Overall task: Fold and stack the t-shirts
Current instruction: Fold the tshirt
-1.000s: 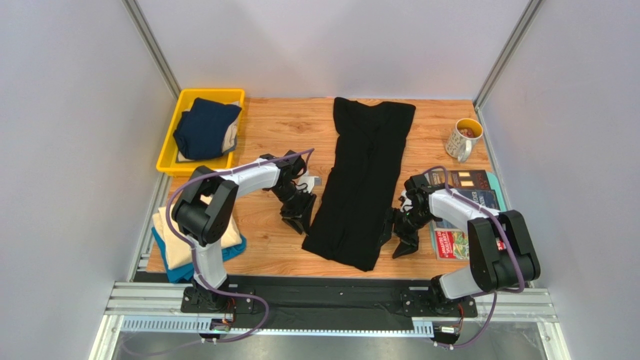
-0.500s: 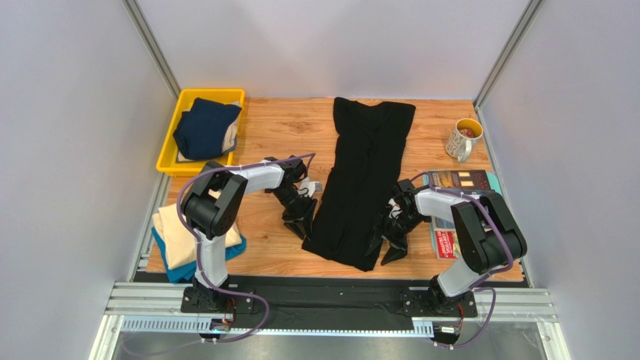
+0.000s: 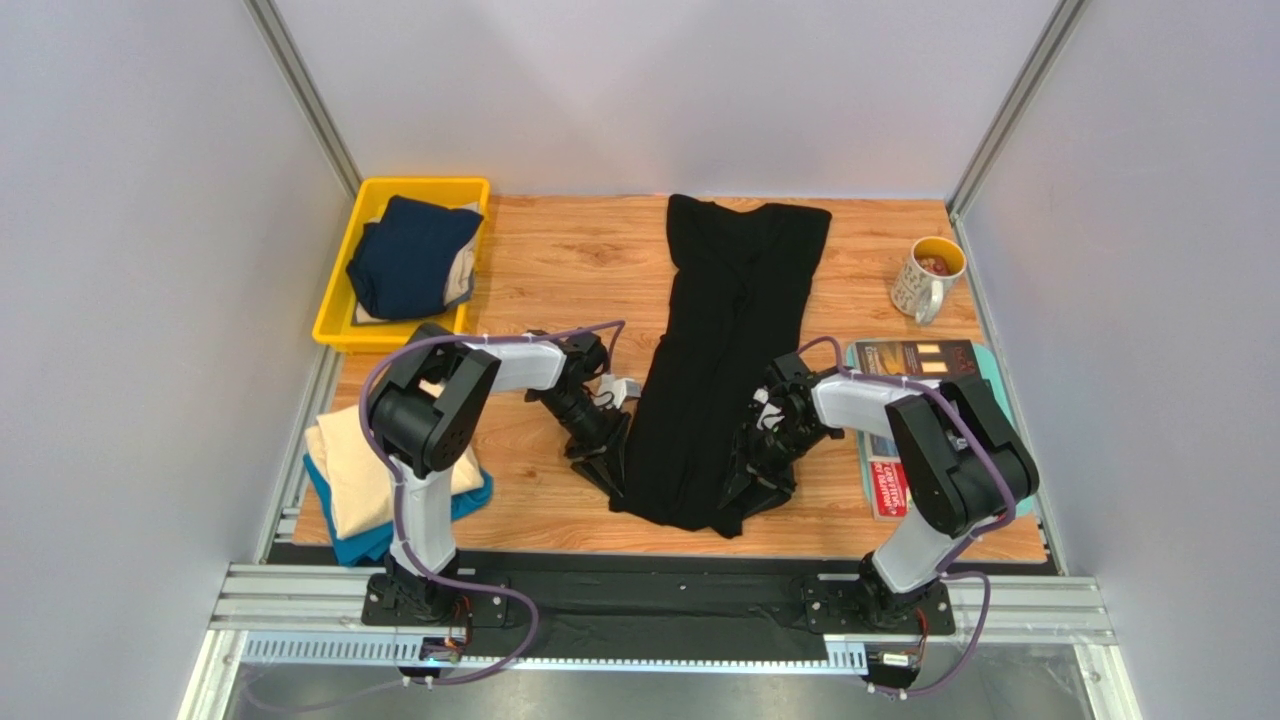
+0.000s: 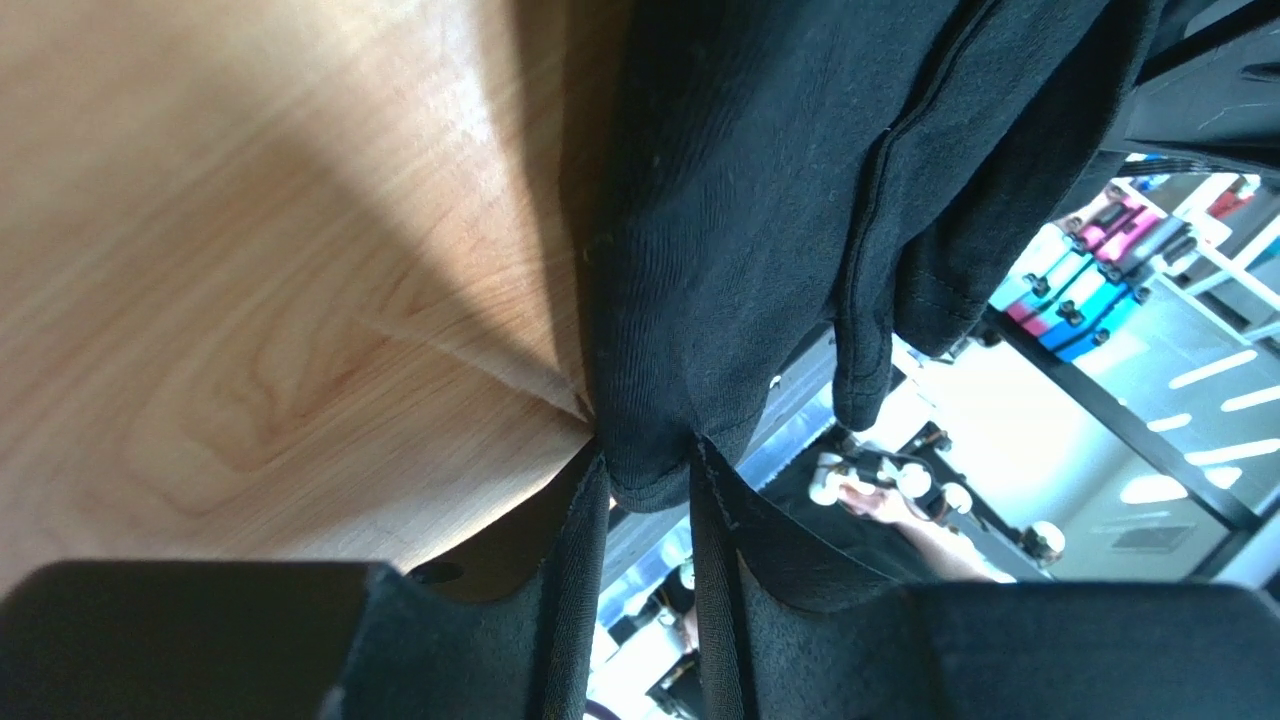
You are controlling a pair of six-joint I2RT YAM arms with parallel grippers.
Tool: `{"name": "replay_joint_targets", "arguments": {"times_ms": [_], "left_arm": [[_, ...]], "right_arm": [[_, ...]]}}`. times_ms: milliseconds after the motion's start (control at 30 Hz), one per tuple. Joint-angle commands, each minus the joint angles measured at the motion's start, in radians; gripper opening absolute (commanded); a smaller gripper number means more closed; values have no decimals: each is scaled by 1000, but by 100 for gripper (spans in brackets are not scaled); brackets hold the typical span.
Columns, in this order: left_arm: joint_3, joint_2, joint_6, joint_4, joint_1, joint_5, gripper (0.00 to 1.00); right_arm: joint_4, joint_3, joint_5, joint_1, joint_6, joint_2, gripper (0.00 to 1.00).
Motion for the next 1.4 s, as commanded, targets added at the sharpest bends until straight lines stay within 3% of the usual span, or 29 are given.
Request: {"name": "replay_joint_targets", "arguments": {"times_ms": [0, 100, 167, 200, 233, 267, 300, 367, 767, 967, 1167, 1367], "left_arm": [[-42, 26, 23, 74, -1, -95, 34], [-47, 26, 21, 77, -1, -91, 34], [-47, 25, 23, 79, -1, -89, 23], [-48, 22, 21, 79, -1, -84, 10], [-47, 20, 23, 79, 0, -78, 4], [-48, 19, 23, 77, -1, -74, 0], [-50, 8, 23, 76, -1, -74, 0], [-54, -6, 23, 73, -1, -68, 0], [-60, -293, -7, -7, -4, -47, 0], [33, -377, -20, -46, -4, -98, 0], [269, -310, -8, -88, -3, -193, 0], [572, -92, 16, -157, -1, -304, 0]], "right_arm": [[148, -33, 88, 40, 3, 132, 47], [144, -32, 96, 54, 6, 133, 47], [135, -32, 104, 57, 6, 124, 41], [128, -32, 107, 57, 4, 120, 33], [122, -30, 111, 57, 1, 113, 30], [106, -30, 116, 57, 1, 98, 26], [96, -29, 119, 59, -4, 90, 12], [64, -25, 128, 57, -14, 60, 1], [-180, 1, 182, 59, -13, -248, 0], [-229, 54, 193, 59, 19, -354, 0], [-329, 255, 289, 56, -51, -289, 0], [-398, 456, 414, 16, -132, -160, 0]]}}
